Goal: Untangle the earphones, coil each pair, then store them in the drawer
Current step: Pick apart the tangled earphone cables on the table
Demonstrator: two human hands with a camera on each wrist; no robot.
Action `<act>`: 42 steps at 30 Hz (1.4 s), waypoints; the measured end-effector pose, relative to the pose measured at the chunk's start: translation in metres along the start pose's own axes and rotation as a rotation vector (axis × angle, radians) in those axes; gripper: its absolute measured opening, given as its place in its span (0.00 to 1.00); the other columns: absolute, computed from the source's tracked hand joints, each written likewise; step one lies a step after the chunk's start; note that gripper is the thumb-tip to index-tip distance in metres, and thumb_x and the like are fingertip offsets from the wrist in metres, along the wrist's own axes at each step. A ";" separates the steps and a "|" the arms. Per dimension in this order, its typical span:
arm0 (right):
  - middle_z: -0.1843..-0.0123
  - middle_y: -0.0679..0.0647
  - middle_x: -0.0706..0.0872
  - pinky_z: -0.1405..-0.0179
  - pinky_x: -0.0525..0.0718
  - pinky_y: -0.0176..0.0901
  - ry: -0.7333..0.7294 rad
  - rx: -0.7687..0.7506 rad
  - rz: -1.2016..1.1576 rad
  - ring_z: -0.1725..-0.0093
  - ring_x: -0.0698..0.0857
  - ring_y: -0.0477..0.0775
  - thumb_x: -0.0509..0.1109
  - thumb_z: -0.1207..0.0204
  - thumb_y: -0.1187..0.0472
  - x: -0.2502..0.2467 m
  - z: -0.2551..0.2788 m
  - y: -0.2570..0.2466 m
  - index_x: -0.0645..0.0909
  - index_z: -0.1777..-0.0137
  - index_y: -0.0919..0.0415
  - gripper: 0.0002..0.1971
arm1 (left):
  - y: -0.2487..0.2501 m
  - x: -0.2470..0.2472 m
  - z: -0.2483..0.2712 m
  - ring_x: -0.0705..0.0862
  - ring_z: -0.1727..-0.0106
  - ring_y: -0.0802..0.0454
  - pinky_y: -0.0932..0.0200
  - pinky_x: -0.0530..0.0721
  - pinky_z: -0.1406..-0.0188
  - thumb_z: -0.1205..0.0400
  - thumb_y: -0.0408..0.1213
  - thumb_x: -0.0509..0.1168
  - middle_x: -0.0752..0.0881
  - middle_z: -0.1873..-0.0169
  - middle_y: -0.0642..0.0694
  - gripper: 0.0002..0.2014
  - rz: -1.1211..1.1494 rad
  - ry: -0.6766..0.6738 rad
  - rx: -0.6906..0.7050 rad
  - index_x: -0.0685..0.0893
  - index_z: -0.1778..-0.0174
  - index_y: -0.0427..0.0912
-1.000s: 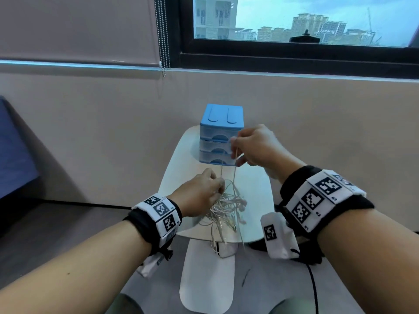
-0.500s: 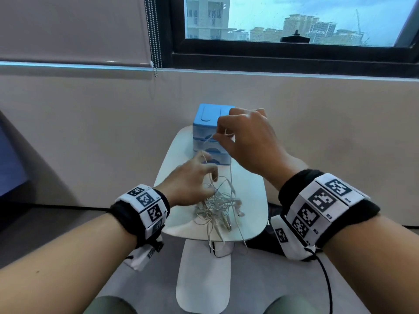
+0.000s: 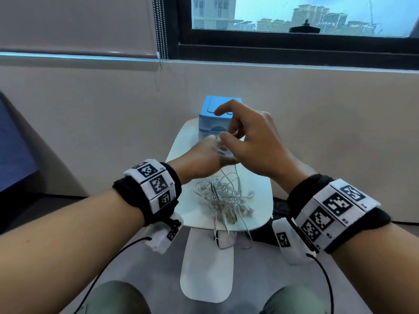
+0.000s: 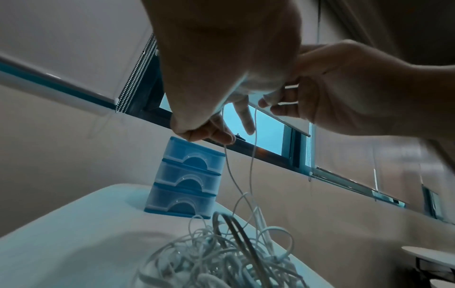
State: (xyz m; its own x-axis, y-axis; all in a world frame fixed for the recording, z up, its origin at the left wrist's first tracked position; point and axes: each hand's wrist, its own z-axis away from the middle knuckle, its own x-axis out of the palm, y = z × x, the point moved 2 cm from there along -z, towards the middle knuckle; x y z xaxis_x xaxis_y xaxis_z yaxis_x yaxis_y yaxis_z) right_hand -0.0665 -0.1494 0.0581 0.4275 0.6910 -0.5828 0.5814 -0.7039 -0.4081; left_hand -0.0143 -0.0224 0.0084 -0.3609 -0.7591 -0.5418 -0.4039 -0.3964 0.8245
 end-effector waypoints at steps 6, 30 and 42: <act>0.66 0.46 0.80 0.67 0.77 0.39 0.141 -0.108 -0.037 0.71 0.78 0.43 0.71 0.26 0.68 -0.011 0.000 -0.017 0.88 0.43 0.56 0.14 | 0.010 0.005 -0.005 0.78 0.67 0.54 0.60 0.75 0.65 0.13 0.34 0.61 0.83 0.69 0.54 0.10 0.020 0.055 0.037 0.80 0.61 0.43; 0.66 0.61 0.91 0.77 0.82 0.38 0.200 0.468 -0.258 0.71 0.92 0.54 0.71 0.17 0.61 -0.008 -0.001 0.021 0.88 0.63 0.65 0.14 | -0.037 0.026 0.014 0.82 0.42 0.62 0.62 0.78 0.36 0.09 0.45 0.60 0.83 0.44 0.49 0.16 -0.048 -0.143 0.058 0.93 0.43 0.45; 0.44 0.47 0.79 0.43 0.75 0.28 0.314 0.308 0.154 0.44 0.79 0.49 0.70 0.15 0.49 -0.054 -0.014 0.040 0.88 0.49 0.52 0.09 | -0.054 0.015 0.025 0.77 0.29 0.54 0.55 0.74 0.25 0.17 0.46 0.74 0.69 0.26 0.49 0.10 -0.347 -0.095 0.003 0.91 0.40 0.56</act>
State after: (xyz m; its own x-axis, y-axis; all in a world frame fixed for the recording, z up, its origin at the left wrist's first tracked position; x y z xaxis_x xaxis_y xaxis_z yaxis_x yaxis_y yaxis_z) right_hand -0.0568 -0.2123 0.0826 0.7093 0.5577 -0.4311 0.2825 -0.7853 -0.5510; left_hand -0.0187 0.0004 -0.0477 -0.2788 -0.5282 -0.8020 -0.5182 -0.6204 0.5887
